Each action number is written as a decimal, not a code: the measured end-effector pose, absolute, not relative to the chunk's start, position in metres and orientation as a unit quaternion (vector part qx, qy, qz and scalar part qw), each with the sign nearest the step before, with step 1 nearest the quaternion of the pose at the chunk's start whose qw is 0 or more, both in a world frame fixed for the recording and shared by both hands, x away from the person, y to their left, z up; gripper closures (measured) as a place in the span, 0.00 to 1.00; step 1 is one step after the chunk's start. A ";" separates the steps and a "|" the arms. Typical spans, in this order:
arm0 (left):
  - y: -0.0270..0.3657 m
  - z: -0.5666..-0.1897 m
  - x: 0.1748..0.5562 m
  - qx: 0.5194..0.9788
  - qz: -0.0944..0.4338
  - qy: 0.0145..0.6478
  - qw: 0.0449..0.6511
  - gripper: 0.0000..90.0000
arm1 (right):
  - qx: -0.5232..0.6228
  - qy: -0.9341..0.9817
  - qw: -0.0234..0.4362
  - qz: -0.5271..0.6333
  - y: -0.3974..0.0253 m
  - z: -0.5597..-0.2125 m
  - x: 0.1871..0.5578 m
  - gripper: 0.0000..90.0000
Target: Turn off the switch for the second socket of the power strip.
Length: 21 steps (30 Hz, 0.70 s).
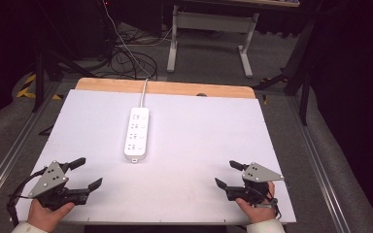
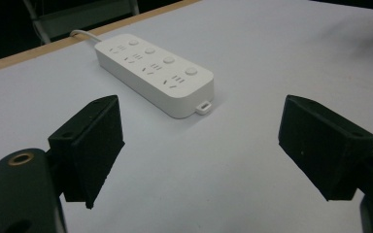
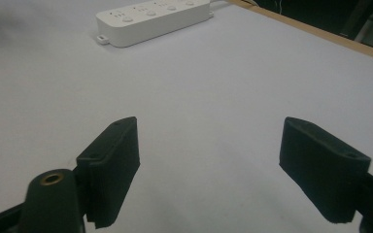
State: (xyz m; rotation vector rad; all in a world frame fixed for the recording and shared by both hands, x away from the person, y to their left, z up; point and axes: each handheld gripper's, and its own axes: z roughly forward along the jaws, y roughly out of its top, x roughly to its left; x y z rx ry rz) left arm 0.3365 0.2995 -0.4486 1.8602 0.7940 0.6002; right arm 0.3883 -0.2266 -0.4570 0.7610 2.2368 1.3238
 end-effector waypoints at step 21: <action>0.299 -0.441 0.335 0.781 0.233 0.329 0.476 0.21 | 0.270 0.811 0.210 0.475 -0.223 -0.458 0.387 0.26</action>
